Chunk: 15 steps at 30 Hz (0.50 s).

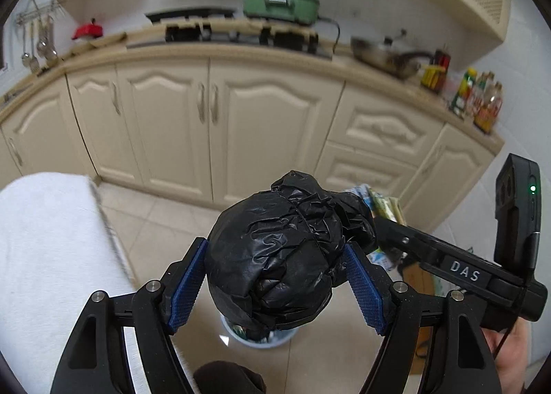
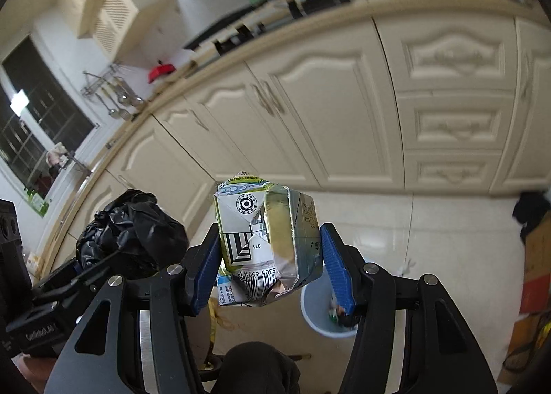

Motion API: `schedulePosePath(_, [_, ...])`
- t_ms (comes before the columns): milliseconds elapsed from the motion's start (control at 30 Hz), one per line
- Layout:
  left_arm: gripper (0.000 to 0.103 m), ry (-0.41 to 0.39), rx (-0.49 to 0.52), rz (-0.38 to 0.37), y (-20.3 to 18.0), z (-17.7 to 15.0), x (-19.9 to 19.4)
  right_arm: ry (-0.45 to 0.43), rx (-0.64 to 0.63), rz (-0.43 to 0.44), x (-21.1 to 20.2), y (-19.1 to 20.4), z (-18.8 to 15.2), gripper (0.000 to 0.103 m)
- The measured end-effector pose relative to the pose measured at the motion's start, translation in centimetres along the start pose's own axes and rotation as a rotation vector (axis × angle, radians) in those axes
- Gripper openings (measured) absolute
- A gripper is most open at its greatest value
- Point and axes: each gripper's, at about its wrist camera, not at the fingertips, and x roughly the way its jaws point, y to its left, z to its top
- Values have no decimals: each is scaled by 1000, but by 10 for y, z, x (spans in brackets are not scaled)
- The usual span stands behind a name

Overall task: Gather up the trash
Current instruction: 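Carry black bag and carton to the blue bin and open both tools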

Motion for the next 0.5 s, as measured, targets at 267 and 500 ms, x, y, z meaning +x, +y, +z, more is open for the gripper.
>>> schedulePosePath(267, [88,176,49,23,-10,50,95,130,118,-29,64,-46,-9,85])
schedulePosePath(500, [102,235,53,65,-9,65,128,149,204,-53,70,-71,-22,97])
